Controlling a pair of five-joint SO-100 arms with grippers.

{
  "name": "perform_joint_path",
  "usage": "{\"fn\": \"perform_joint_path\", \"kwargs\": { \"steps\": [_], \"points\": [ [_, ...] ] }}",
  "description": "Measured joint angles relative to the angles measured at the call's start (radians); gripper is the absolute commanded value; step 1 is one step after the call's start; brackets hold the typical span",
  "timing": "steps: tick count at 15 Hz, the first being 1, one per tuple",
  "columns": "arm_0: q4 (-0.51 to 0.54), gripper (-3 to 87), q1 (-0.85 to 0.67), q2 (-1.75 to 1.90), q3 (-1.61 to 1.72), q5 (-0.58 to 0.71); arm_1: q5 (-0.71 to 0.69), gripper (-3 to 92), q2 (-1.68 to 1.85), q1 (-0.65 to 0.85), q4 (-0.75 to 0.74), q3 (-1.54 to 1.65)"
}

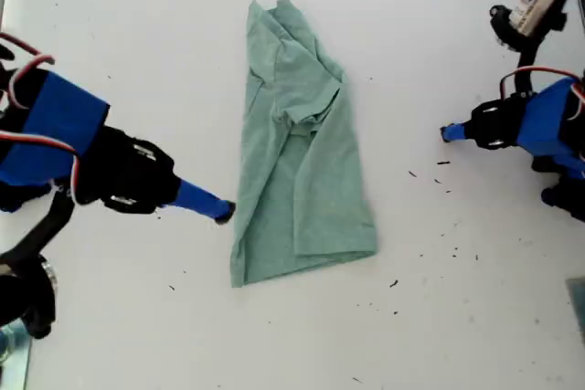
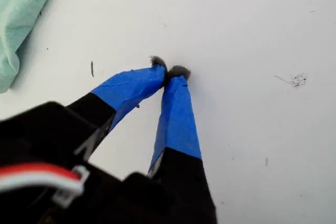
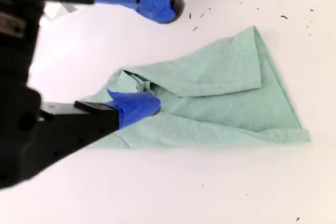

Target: Fold t shirt

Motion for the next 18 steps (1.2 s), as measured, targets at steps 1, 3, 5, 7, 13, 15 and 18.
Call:
{"fn": "perform_joint_path", "kwargs": {
  "steps": [1,3,5,7,13,15,18],
  "points": [
    [0.000,27.1,0.000,-0.026,0.000,0.000,0.000,2.5,0.000,0.000,0.000,0.000],
    [-0.003,28.2,0.000,-0.141,0.000,0.000,0.000,2.5,0.000,0.000,0.000,0.000],
    [-0.051,27.7,0.000,-0.284,0.031,0.000,0.000,2.5,0.000,0.000,0.000,0.002],
    [-0.147,20.1,0.018,-0.433,0.032,-0.008,0.000,2.5,0.000,0.000,0.000,0.002],
    [-0.222,-0.2,0.069,-0.603,0.026,-0.052,0.000,2.5,0.015,0.000,0.002,0.003],
    [-0.172,-0.2,0.069,-0.572,0.026,-0.057,0.000,2.5,0.028,0.000,0.005,0.005],
    [-0.029,-0.2,0.011,-0.356,0.049,-0.028,0.000,2.5,0.055,0.000,0.018,0.006]
  ]
}}
